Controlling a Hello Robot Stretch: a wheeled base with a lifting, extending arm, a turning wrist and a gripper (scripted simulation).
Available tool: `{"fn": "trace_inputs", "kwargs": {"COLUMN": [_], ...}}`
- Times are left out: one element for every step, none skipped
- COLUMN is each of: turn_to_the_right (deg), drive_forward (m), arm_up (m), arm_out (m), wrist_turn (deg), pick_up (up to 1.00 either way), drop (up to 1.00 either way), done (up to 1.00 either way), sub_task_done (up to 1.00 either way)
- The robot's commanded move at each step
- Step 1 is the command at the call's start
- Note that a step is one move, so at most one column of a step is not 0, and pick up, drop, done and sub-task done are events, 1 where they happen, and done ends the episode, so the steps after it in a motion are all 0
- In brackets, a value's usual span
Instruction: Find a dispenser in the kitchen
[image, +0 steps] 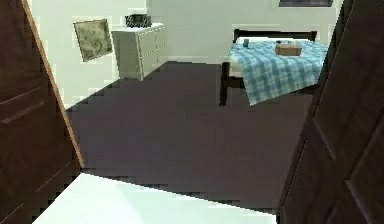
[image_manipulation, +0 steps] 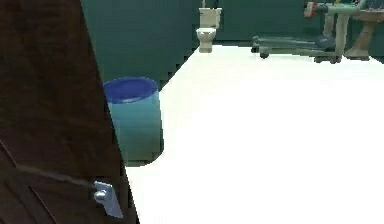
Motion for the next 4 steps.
{"fn": "trace_inputs", "kwargs": {"turn_to_the_right": [-3.0,0.0,36.0,0.0], "drive_forward": [0.0,0.55,0.0,1.0], "arm_up": [0.0,0.0,0.0,0.0], "arm_out": [0.0,0.0,0.0,0.0], "wrist_turn": [0.0,0.0,0.0,0.0], "pick_up": [0.0,0.0,0.0,0.0], "drop": [0.0,0.0,0.0,0.0], "done": [0.0,0.0,0.0,0.0], "sub_task_done": [0.0,0.0,0.0,0.0]}}
